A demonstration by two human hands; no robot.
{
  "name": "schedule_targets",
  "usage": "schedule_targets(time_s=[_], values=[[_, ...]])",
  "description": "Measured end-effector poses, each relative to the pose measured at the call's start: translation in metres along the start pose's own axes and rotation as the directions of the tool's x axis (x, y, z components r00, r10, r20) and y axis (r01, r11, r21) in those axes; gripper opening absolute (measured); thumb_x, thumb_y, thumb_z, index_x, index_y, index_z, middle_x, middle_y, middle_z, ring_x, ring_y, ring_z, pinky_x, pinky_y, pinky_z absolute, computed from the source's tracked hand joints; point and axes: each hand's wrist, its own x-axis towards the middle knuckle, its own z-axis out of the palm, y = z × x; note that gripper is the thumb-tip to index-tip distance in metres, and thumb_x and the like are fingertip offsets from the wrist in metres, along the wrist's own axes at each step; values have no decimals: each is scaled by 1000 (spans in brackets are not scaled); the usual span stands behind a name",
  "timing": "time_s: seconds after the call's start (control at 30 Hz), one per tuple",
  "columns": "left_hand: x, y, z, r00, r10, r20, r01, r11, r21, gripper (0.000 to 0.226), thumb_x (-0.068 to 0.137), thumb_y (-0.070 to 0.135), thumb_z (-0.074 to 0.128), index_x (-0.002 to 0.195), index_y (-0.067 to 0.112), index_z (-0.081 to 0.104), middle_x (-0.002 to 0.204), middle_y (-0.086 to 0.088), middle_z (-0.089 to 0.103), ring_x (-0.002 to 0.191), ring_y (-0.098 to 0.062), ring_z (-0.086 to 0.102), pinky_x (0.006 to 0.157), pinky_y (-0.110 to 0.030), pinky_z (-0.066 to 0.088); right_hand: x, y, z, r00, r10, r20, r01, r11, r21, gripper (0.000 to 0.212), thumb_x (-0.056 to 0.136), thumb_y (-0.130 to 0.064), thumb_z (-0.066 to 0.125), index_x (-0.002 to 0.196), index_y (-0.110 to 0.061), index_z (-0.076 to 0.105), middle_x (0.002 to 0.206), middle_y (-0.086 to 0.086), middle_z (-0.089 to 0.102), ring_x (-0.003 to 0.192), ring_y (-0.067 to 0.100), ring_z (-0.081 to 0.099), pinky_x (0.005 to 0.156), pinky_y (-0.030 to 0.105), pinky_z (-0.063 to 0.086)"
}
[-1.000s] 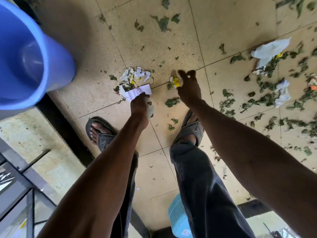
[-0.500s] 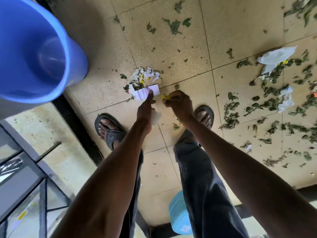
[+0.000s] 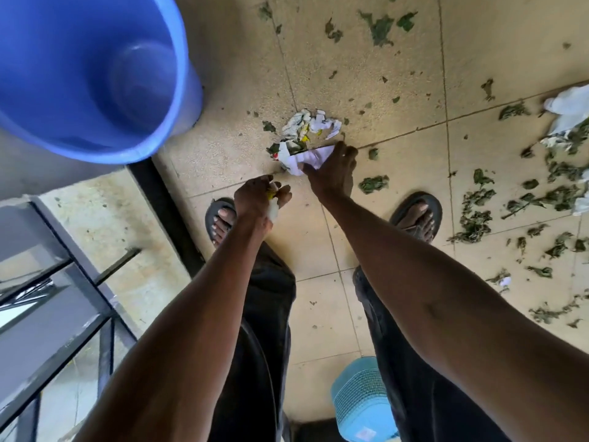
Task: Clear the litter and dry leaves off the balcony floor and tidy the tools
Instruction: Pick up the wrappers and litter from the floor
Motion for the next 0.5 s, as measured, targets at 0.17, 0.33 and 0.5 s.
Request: schedule_targets(time_s=[0.17, 0.33, 0.5], values=[[3, -5, -2, 995, 96, -8, -93, 974, 204, 27, 101, 8, 36, 98, 14, 63, 58, 5, 55, 55, -15, 49, 47, -20, 36, 14, 4, 15, 993, -85, 81, 84, 996, 13, 39, 87, -25, 67, 123, -11, 56, 125, 14, 54, 112, 32, 55, 76, 31, 42], [-5, -14, -3, 990, 142, -6, -131, 928, 348, 39, 93, 52, 58, 83, 14, 65, 62, 1, 53, 55, -16, 51, 51, -23, 41, -15, 15, -10, 957, 257, -132, -196, 913, 358, 21, 86, -12, 59, 102, -2, 70, 100, 18, 70, 90, 29, 65, 63, 22, 36], [-36, -17, 15, 984, 61, 169, -113, 941, 320, 64, 77, 76, 57, 101, 19, 69, 83, 0, 69, 59, -12, 56, 57, -24, 43, -61, 13, -56, 988, 58, 145, -131, 808, 574, 27, 73, -9, 76, 93, -7, 59, 79, 5, 65, 65, 19, 66, 55, 36, 57]])
